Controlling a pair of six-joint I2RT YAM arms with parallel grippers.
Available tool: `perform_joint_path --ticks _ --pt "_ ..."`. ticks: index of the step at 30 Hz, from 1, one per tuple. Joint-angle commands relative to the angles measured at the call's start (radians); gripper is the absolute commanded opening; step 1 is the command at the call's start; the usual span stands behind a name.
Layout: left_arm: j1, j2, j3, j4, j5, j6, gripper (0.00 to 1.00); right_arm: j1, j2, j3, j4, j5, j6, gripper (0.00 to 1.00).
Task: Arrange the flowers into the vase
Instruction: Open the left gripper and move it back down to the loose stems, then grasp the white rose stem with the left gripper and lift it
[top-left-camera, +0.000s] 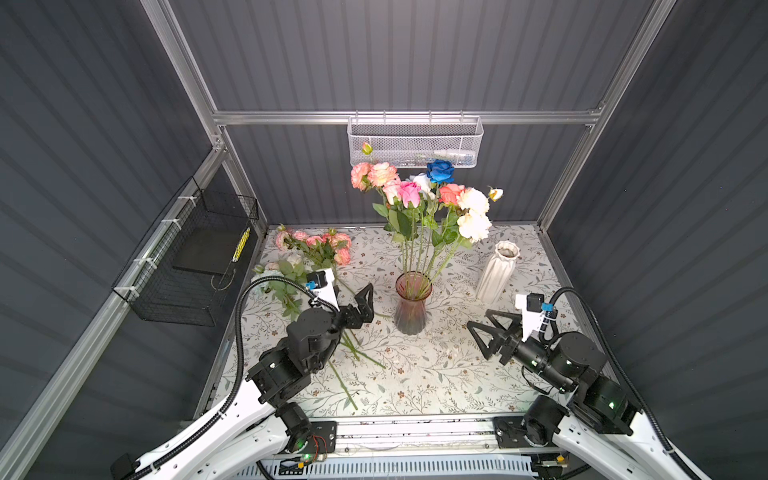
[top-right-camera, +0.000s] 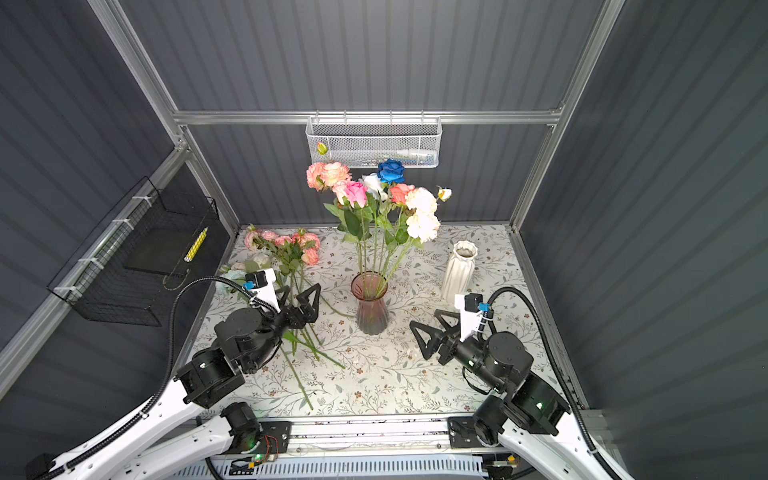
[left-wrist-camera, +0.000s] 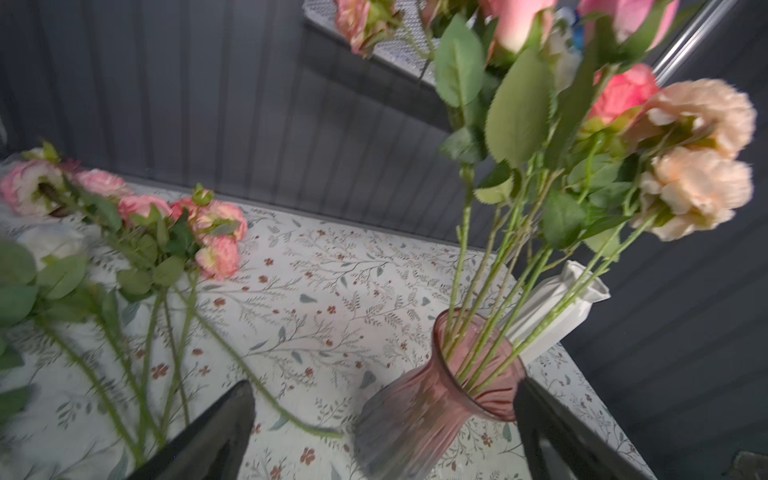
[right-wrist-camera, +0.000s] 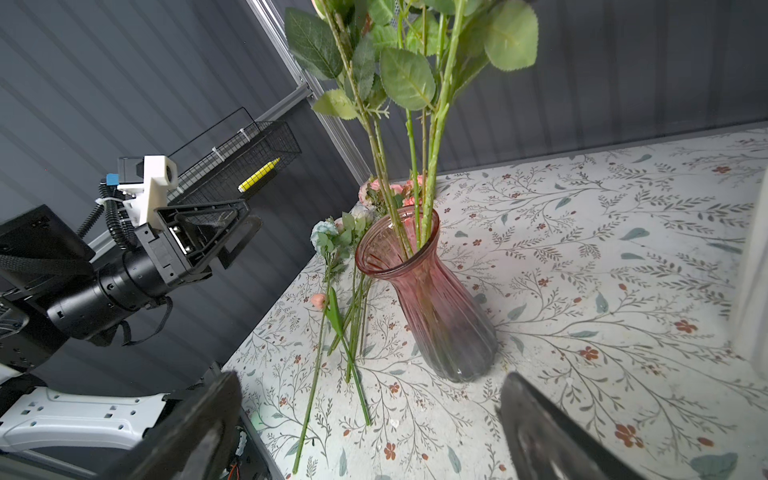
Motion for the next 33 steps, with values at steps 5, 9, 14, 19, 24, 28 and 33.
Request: perform_joint_path --ticks 5,9,14,19,24,28,33 --pt "0.239 0.108 -0.009 -0.318 0.165 -0.150 0.72 -0.004 -0.010 -0.021 0.026 -0.011 0.008 0.98" --pt "0.453 0.118 -0.101 -0.313 0.367 -0.231 0.53 -0.004 -0.018 -0.019 0.018 -0.015 0.003 0.98" --pt "0.526 0.160 -0.153 -0.366 0.363 -0.300 0.40 -0.003 -0.038 -0.018 0.007 -0.005 -0.004 0.98" --pt "0.539 0.200 -0.182 -0.403 0.383 -0.344 0.30 -0.004 -0.045 -0.011 -0.006 -0.002 -0.016 0.98" --pt "0.540 0.174 -0.230 -0.414 0.364 -0.372 0.29 -0.003 -0.056 -0.017 -0.004 0.004 -0.021 0.98" --pt "0.540 0.237 -0.233 -0.387 0.363 -0.358 0.26 -0.004 -0.054 -0.011 -0.004 0.004 -0.027 0.98" --pt "0.542 0.334 -0.245 -0.333 0.348 -0.334 0.31 -0.004 -0.059 -0.001 -0.018 0.005 -0.036 0.98"
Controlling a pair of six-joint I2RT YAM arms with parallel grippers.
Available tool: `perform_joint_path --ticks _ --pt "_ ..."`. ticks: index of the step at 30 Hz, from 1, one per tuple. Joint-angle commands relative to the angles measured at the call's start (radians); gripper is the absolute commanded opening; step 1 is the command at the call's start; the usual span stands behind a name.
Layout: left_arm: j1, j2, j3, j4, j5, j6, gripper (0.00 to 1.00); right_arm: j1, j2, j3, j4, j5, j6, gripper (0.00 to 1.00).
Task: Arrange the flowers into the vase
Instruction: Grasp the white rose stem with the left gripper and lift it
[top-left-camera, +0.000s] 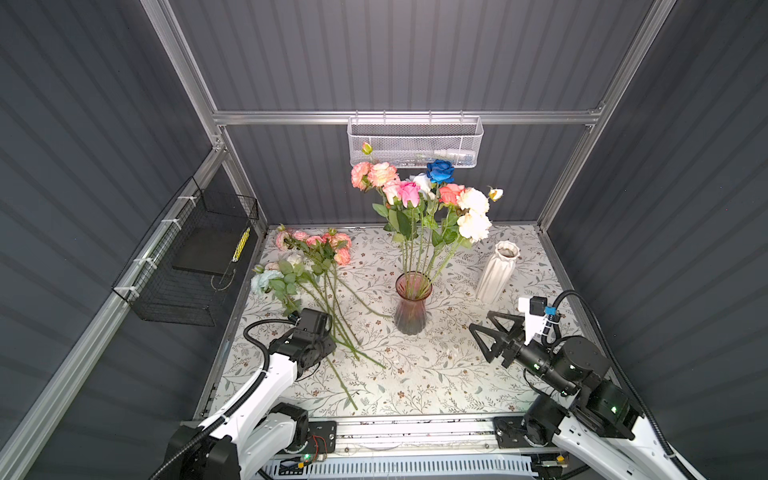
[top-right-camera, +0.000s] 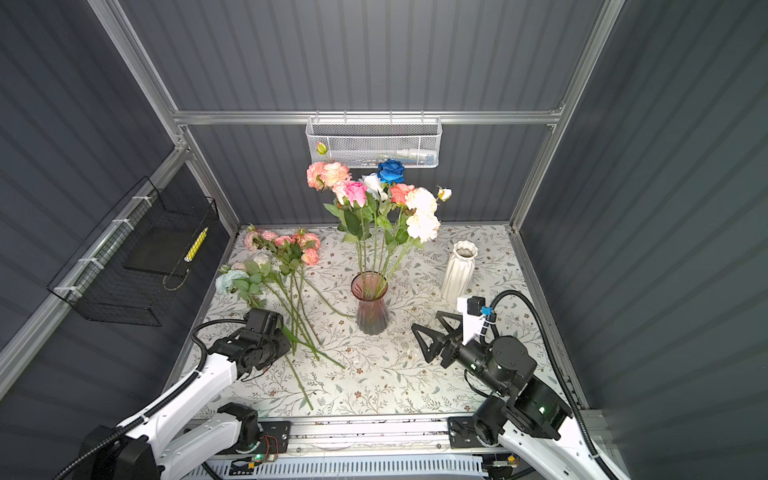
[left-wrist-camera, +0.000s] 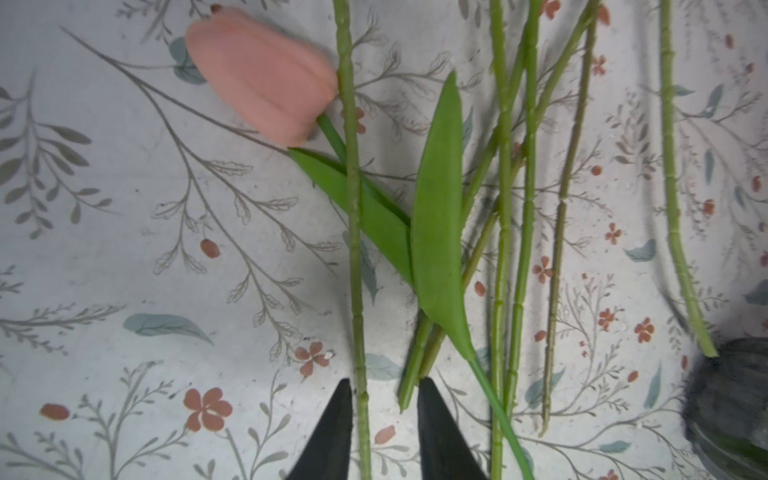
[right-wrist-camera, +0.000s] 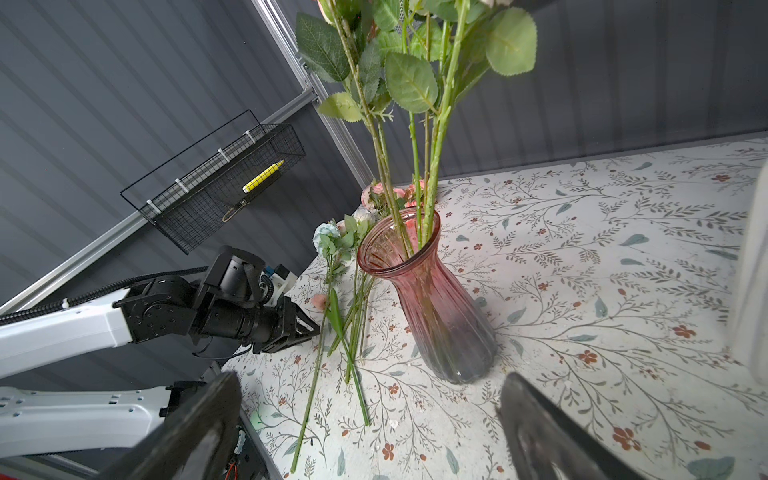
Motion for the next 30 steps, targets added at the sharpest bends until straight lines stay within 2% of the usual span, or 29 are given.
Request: perform_joint_path --ticks 1,7,13,16,21,24,30 --pt "0.011 0.042 -0.020 0.033 -0.015 0.016 0.32 -0.004 -0.017 0.015 -0.015 0.010 -0.021 0.98" --pt "0.015 0.111 -0.027 0.068 -0.067 0.045 0.32 -0.004 -0.025 0.016 -0.023 0.012 -0.020 0.99" --pt "0.023 0.173 -0.033 0.090 -0.069 0.054 0.15 -0.004 -0.025 0.022 -0.024 0.013 -0.021 0.98" --pt "0.023 0.158 -0.044 0.097 -0.069 0.050 0.14 -0.004 -0.029 0.021 -0.030 0.015 -0.024 0.98" --pt "0.023 0.159 -0.029 0.074 -0.067 0.060 0.00 -0.005 -0.032 0.018 -0.028 0.018 -0.024 0.99" --pt "0.023 0.113 -0.005 0.044 -0.074 0.073 0.00 -0.004 -0.032 0.019 -0.030 0.017 -0.025 0.98" --pt "0.023 -0.095 0.106 -0.069 -0.143 0.133 0.00 -0.005 -0.029 0.021 -0.027 0.018 -0.023 0.99"
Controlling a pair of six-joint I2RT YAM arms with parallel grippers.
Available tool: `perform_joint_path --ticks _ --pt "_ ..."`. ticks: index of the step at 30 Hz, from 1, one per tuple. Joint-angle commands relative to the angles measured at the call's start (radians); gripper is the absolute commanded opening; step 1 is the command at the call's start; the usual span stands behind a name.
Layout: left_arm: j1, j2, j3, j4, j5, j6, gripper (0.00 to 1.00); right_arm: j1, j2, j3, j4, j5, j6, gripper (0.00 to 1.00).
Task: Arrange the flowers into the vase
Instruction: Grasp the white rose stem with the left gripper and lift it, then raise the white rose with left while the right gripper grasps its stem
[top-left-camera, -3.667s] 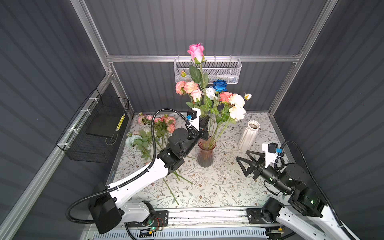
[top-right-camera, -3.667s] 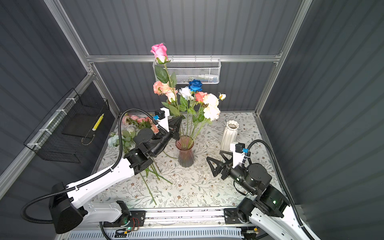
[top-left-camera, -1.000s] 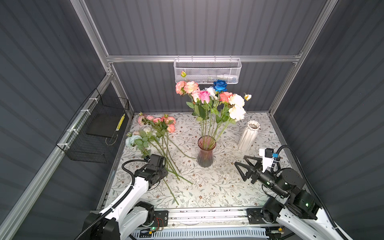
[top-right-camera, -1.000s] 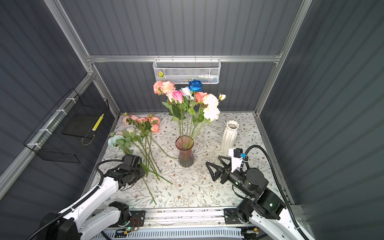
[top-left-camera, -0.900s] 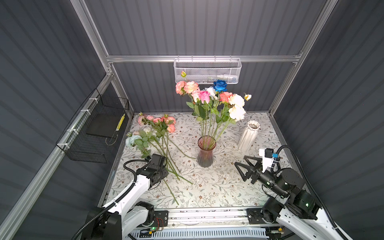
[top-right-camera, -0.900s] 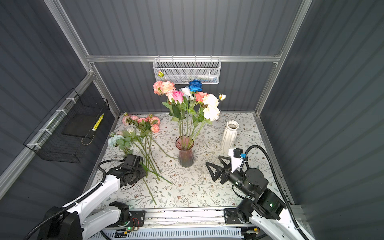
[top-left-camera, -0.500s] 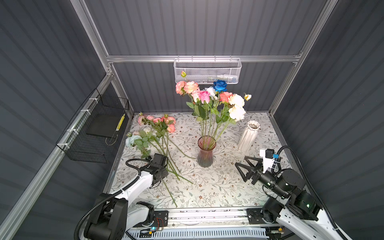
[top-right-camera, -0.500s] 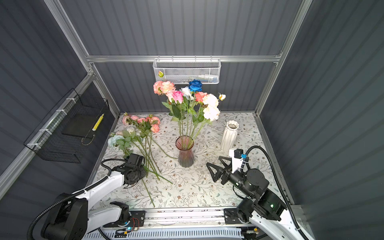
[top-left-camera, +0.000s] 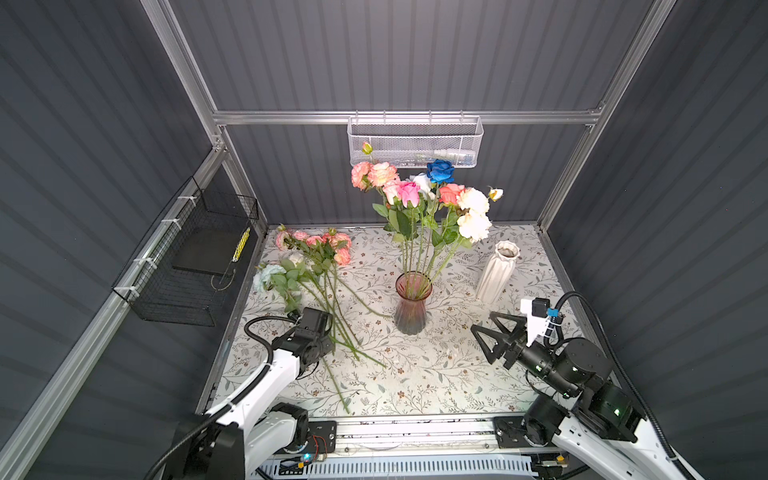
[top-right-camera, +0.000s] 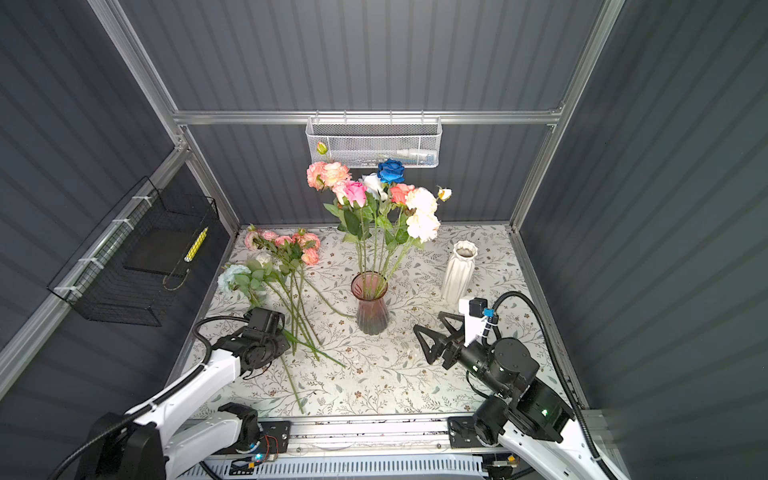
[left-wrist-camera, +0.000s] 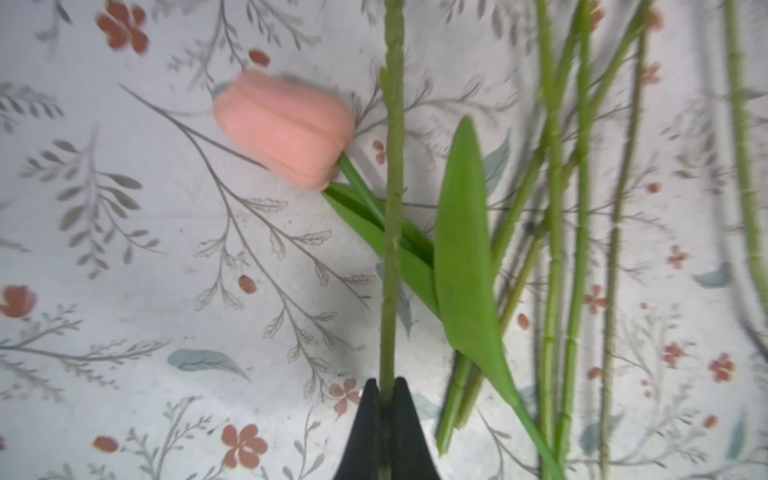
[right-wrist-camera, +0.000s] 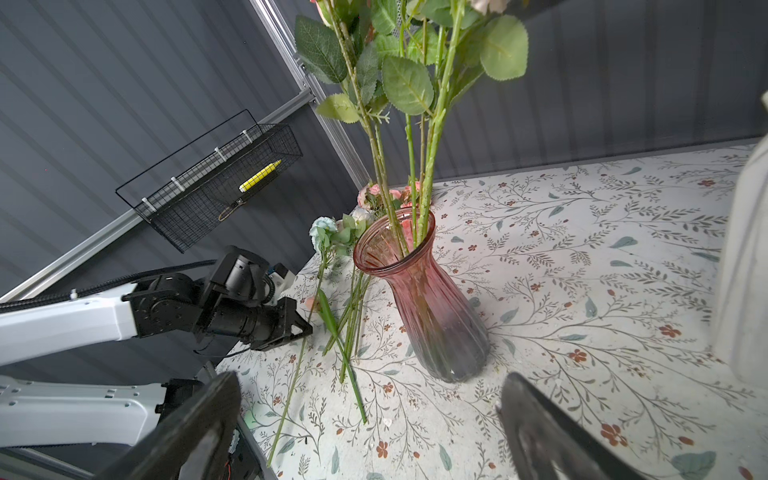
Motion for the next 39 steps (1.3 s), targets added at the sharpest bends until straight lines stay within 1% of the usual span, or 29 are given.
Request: perform_joint_path --ticks 1,4,7,9,12,14,16,18,21,23,26,31,34,39 --pt "0.005 -0.097 0.114 -0.085 -0.065 0.064 0.00 -0.004 -0.005 0.020 -0.003 0.006 -0.009 0.99" --pt "0.005 -0.156 0.193 -0.117 -0.071 0.095 0.00 -0.004 0.005 0.020 0.006 0.002 -0.007 0.99" --pt "0.005 -0.219 0.263 -0.113 -0.045 0.113 0.00 -0.005 0.021 0.030 0.011 -0.005 -0.005 0.99" --pt "0.005 -0.259 0.295 -0.077 0.002 0.122 0.00 -0.004 0.035 0.038 0.012 -0.012 -0.003 0.99" --pt "0.005 -0.284 0.337 -0.003 0.131 0.145 0.00 -0.004 0.055 0.048 0.022 -0.049 -0.003 0.98" --pt "0.005 -0.278 0.366 0.044 0.231 0.167 0.00 -0.004 0.082 0.062 0.043 -0.147 -0.024 0.96" --pt "0.005 -0.284 0.383 0.116 0.347 0.186 0.00 -0.003 0.134 0.093 0.061 -0.279 -0.033 0.92" --pt "0.005 -0.303 0.391 0.169 0.418 0.191 0.00 -0.002 0.193 0.118 0.090 -0.396 -0.026 0.89" --pt "0.005 -0.358 0.400 0.236 0.475 0.209 0.00 0.010 0.279 0.156 0.138 -0.474 -0.006 0.86" --pt "0.005 -0.388 0.415 0.271 0.512 0.228 0.00 0.037 0.324 0.189 0.156 -0.471 -0.006 0.85" --pt "0.005 -0.408 0.444 0.320 0.589 0.253 0.00 0.111 0.387 0.267 0.151 -0.424 -0.042 0.85" --pt "0.005 -0.414 0.455 0.500 0.811 0.237 0.00 0.232 0.519 0.424 0.146 -0.362 -0.101 0.86" --pt "0.005 -0.399 0.461 0.586 0.915 0.218 0.00 0.262 0.600 0.505 0.179 -0.376 -0.105 0.87" --pt "0.005 -0.332 0.465 0.702 1.075 0.159 0.00 0.274 0.718 0.629 0.250 -0.424 -0.097 0.87"
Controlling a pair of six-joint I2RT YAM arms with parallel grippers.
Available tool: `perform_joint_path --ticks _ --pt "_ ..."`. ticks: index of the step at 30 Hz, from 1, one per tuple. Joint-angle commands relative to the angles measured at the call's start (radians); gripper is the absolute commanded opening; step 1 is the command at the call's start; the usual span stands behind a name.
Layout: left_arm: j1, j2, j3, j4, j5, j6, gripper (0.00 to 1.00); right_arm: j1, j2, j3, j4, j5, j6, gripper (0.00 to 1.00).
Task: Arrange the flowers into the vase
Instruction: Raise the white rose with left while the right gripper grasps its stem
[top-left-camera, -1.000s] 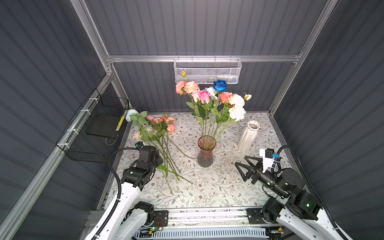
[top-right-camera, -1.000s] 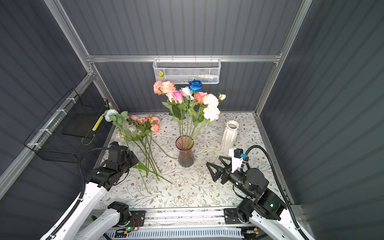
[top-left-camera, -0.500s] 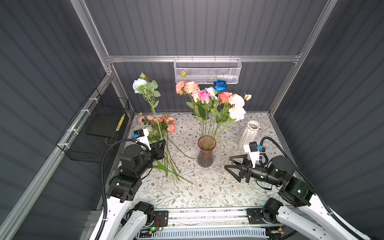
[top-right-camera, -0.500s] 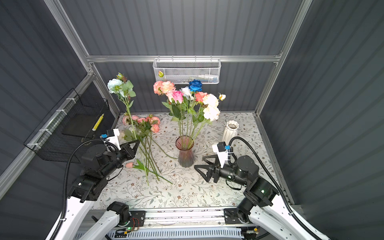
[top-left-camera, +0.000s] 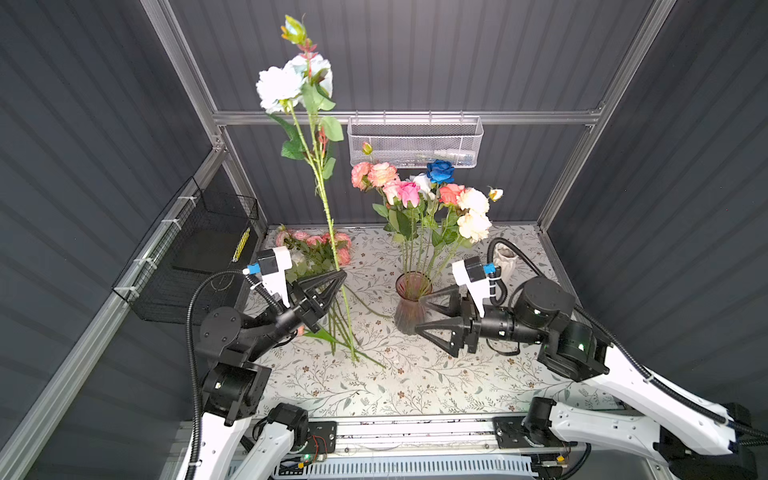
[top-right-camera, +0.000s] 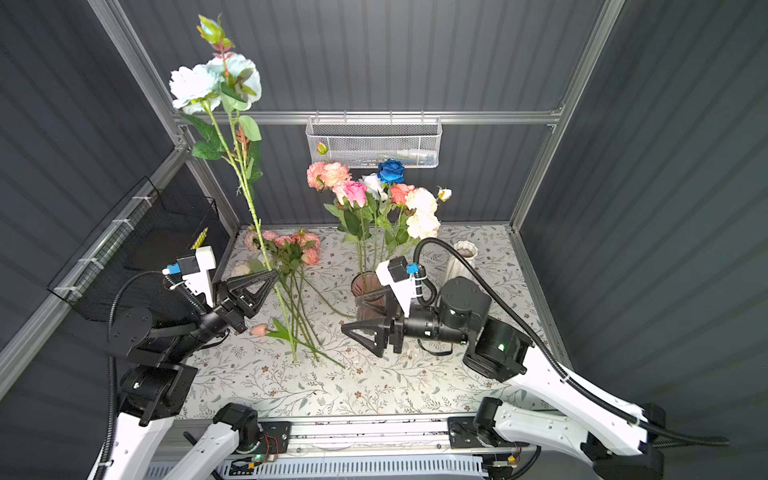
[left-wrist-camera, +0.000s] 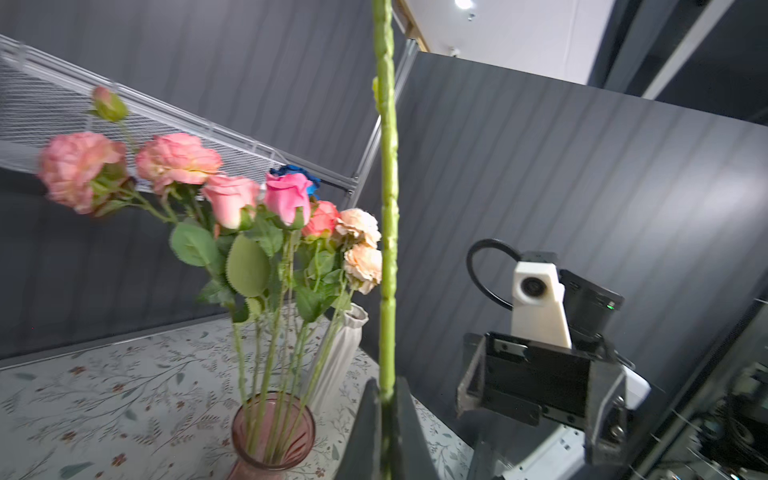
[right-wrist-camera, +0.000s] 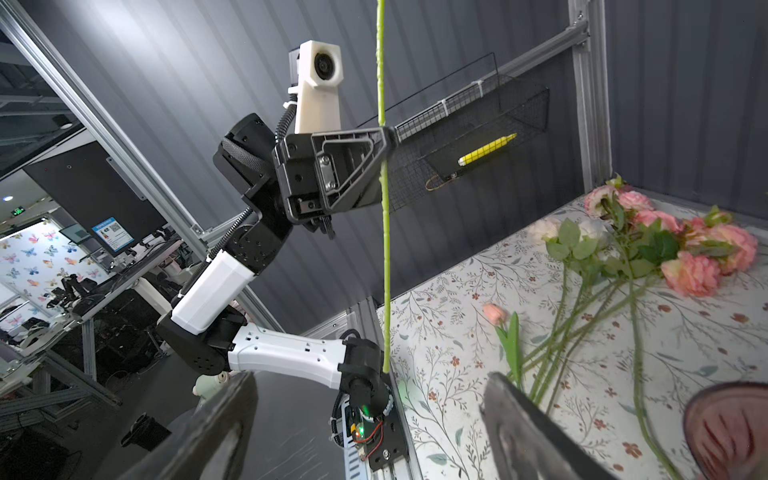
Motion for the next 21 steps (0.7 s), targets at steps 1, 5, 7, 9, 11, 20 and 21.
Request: perform_joint_path --ticks 1,5,7,9,11,20,21 --pt "0.005 0.051 0.018 0.164 0.200 -0.062 0.00 0.009 0.061 0.082 0.078 -0.039 -0.014 0.87" --pt "0.004 0.102 -0.019 0.336 0.307 -0.177 0.00 0.011 0.139 0.170 0.109 -0.031 -0.014 0.88" --pt "0.003 0.110 -0.032 0.370 0.337 -0.194 0.00 0.011 0.190 0.211 0.127 -0.034 -0.008 0.87" --pt "0.002 0.114 -0.039 0.385 0.369 -0.198 0.00 0.011 0.229 0.247 0.140 -0.042 -0.002 0.87" --pt "-0.005 0.116 -0.045 0.394 0.402 -0.195 0.00 0.010 0.266 0.289 0.140 -0.045 -0.001 0.87" --pt "-0.047 0.118 -0.038 0.270 0.448 -0.096 0.00 0.010 0.368 0.411 0.136 -0.041 0.000 0.76" --pt "-0.053 0.119 -0.037 0.253 0.450 -0.083 0.00 0.011 0.376 0.420 0.135 -0.048 0.000 0.73"
